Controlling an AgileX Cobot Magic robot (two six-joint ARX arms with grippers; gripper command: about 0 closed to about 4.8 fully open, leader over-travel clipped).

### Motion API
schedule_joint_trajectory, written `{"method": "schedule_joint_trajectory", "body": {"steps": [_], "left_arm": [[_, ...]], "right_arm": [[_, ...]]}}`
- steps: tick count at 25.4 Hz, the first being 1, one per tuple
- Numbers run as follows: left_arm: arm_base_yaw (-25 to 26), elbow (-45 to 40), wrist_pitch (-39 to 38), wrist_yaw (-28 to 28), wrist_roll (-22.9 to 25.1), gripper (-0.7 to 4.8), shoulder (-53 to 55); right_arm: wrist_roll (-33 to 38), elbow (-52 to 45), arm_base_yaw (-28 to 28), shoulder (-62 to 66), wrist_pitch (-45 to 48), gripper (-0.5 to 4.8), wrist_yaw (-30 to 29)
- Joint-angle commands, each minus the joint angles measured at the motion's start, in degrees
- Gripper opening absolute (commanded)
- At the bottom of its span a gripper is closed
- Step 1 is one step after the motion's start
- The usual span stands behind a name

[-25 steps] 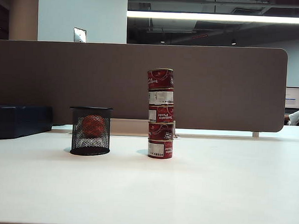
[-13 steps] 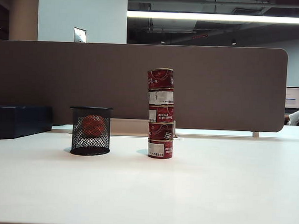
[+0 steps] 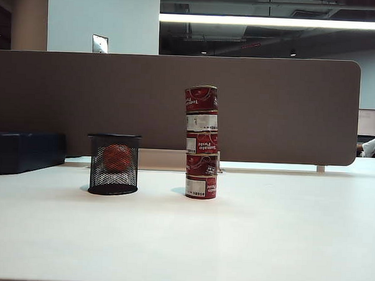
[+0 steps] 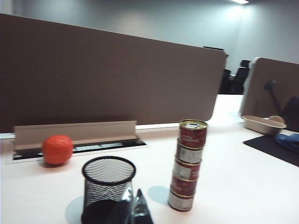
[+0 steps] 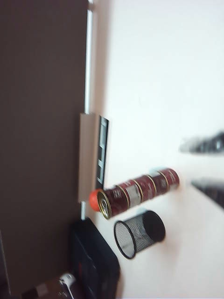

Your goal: Take a can of tomato sauce from the stacked ones and place it on the table.

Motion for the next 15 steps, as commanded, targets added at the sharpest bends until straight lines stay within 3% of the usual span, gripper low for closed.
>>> {"method": "schedule_joint_trajectory", "body": {"steps": [1, 5, 12, 15], "left_arm": [[0.04, 0.24, 0.76, 2.95, -0.57, -0.06, 0.04], [0.04, 0.24, 0.76, 5.42, -0.57, -0.06, 0.04], [0.04, 0.22, 0.7, 6.73, -0.59, -0.06, 0.04], [0.04, 0.22, 0.7, 6.71, -0.57, -0.06, 0.04]], "right_arm": [[0.85, 3.43, 0.07, 4.37, -1.64, 1.46, -1.6], [0.87, 6.71, 0.07, 9.53, -1.49, 1.6, -4.94], [2.6, 13.33, 0.42, 20.39, -1.6, 2.91, -9.99], [2.62, 16.7, 2.51, 25.66, -1.49, 3.07, -12.2]]}}
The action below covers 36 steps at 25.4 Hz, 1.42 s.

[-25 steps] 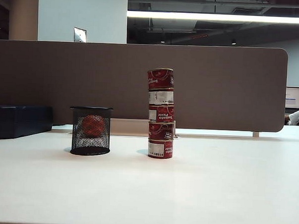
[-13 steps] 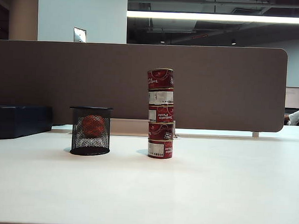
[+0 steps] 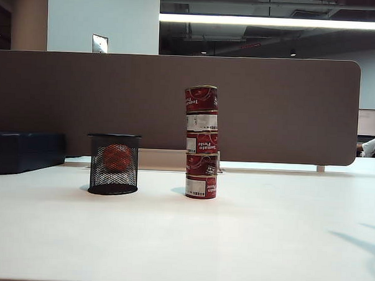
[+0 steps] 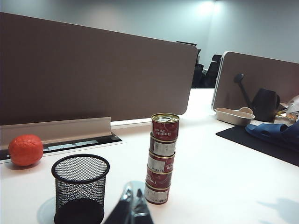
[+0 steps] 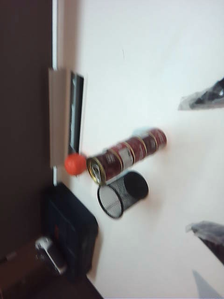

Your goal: Take a can of tomato sauce from the stacked ones and place it on the table.

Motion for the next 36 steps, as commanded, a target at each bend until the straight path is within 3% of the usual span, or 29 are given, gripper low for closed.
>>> {"method": "schedule_joint_trajectory", "body": {"steps": [1, 6, 9, 12, 27, 36], "left_arm": [[0.04, 0.22, 0.7, 0.44, 0.0, -0.06, 0.04], [0.04, 0.22, 0.24, 0.44, 0.02, -0.06, 0.04], [0.04, 0.22, -0.13, 0.42, 0.02, -0.06, 0.04], [0.04, 0.22, -0.15, 0.44, 0.02, -0.06, 0.04], [0.04, 0.22, -1.14, 0.63, 0.02, -0.06, 0.04], [0.04, 0.22, -2.4, 0.63, 0.02, -0.06, 0.04]], "right_arm": [[0.37, 3.74, 2.93, 5.25, 0.76, 3.07, -2.38], [0.35, 8.96, 10.45, 15.19, 0.81, 3.61, -1.42], [0.33, 11.02, 13.35, 19.69, 1.01, 4.35, 0.7], [0.33, 13.31, 14.97, 24.3, 1.27, 4.75, 1.75], [0.31, 22.25, 16.57, 44.68, 12.39, 4.79, 1.79], [0.33, 22.56, 16.61, 50.07, 17.42, 4.79, 1.75]]}}
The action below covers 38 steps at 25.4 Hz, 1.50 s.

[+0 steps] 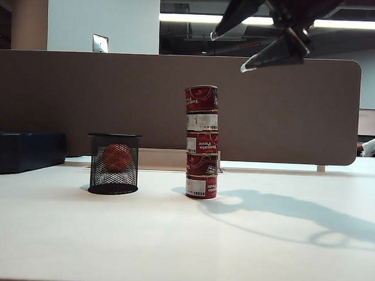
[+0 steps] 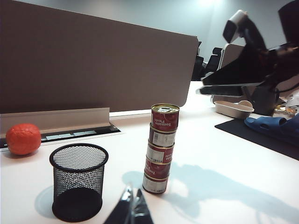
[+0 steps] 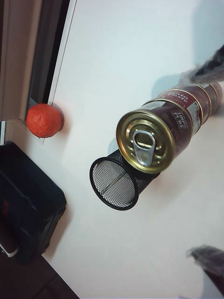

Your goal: Take a can of tomato sauce from the stacked ones and place it on the table.

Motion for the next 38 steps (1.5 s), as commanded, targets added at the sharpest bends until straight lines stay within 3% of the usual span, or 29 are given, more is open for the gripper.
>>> {"method": "schedule_joint_trajectory", "body": {"steps": [1, 7, 23, 38], "left_arm": [[0.02, 0.22, -0.15, 0.26, 0.02, -0.06, 0.04], [0.02, 0.22, -0.15, 0.02, 0.04, -0.06, 0.04], [0.02, 0.22, -0.15, -0.35, 0.04, -0.06, 0.04], [0.02, 0.22, -0.15, -0.35, 0.04, -0.06, 0.04]], "right_arm": [[0.09, 0.31, 0.15, 1.42, 2.4, 4.79, 0.07], [-0.02, 0.31, 0.04, 2.16, 3.5, 4.79, 3.98], [-0.33, 0.35, 1.49, 6.43, 10.21, 4.79, 0.92], [-0.42, 5.18, 4.0, 14.91, 8.83, 4.79, 4.81]]}}
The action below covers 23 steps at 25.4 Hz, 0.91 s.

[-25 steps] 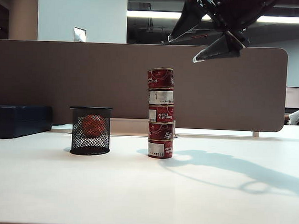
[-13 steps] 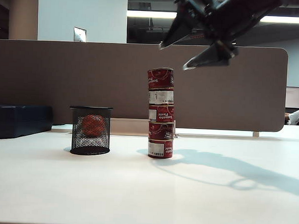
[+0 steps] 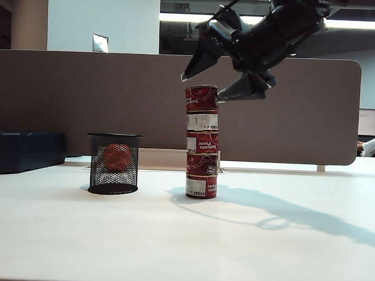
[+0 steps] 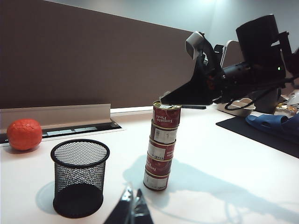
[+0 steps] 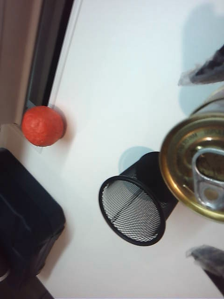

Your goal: Take a can of tomato sauce from the stacked ones and place it on the table.

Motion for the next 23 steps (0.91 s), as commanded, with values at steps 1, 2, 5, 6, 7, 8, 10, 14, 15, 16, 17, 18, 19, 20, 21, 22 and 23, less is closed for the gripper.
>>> {"method": "schedule_joint_trajectory", "body": {"steps": [1, 2, 5, 6, 7, 8, 10, 14, 15, 16, 17, 18, 19, 20, 21, 22, 23], "left_arm": [[0.02, 0.22, 0.61, -0.15, 0.07, -0.06, 0.02], [0.02, 0.22, 0.59, -0.15, 0.04, -0.06, 0.02], [0.02, 0.22, 0.48, -0.15, 0.07, -0.06, 0.02], [0.02, 0.22, 0.42, -0.15, 0.07, -0.06, 0.02], [0.02, 0.22, 0.28, -0.17, 0.07, -0.06, 0.02], [0.02, 0.22, 0.11, -0.15, 0.09, -0.06, 0.02], [0.02, 0.22, -0.26, -0.17, 0.31, -0.06, 0.02], [0.02, 0.22, -0.7, -0.17, 0.28, -0.06, 0.02], [0.02, 0.22, -0.7, -0.17, 0.28, -0.06, 0.02], [0.02, 0.22, -0.7, -0.17, 0.28, -0.06, 0.02], [0.02, 0.22, -0.68, -0.17, 0.28, -0.06, 0.02], [0.02, 0.22, -0.7, -0.15, 0.28, -0.06, 0.02], [0.02, 0.22, -0.7, -0.17, 0.28, -0.06, 0.02], [0.02, 0.22, -0.7, -0.17, 0.28, -0.06, 0.02], [0.02, 0.22, -0.68, -0.17, 0.28, -0.06, 0.02], [0.02, 0.22, -0.7, -0.15, 0.26, -0.06, 0.02], [0.02, 0.22, -0.68, -0.15, 0.26, -0.06, 0.02]], "right_arm": [[-0.2, 0.31, 0.15, 0.68, -1.22, 4.79, 0.68], [-0.17, 0.28, 0.15, 0.81, -1.4, 4.79, 0.59], [-0.2, 0.31, 0.24, 0.96, -1.11, 4.79, 0.94], [-0.2, 0.31, 0.24, 0.96, -1.16, 4.79, 1.18], [-0.2, 0.31, 0.24, 0.96, -1.31, 4.79, 1.38], [-0.2, 0.31, 0.24, 0.96, -1.38, 4.79, 1.36], [-0.17, 0.28, 0.24, 0.96, -1.42, 4.79, 1.36], [-0.2, 0.28, 0.44, 0.98, -1.53, 4.79, 1.36], [-0.2, 0.28, 0.5, 0.98, -1.53, 4.79, 1.33], [-0.2, 0.28, 0.5, 0.98, -1.53, 4.7, 1.33], [-0.2, 0.28, 0.52, 0.98, -1.53, 4.62, 1.33], [-0.2, 0.28, 0.52, 0.98, -1.53, 4.62, 1.33], [-0.2, 0.28, 0.52, 1.01, -1.53, 4.61, 1.36], [-0.2, 0.28, 0.52, 1.01, -1.53, 4.61, 1.38], [-0.2, 0.28, 0.52, 1.01, -1.53, 4.61, 1.38], [-0.2, 0.28, 0.52, 1.01, -1.55, 4.36, 1.38], [-0.2, 0.31, 0.52, 1.01, -1.57, 4.13, 1.38]]}}
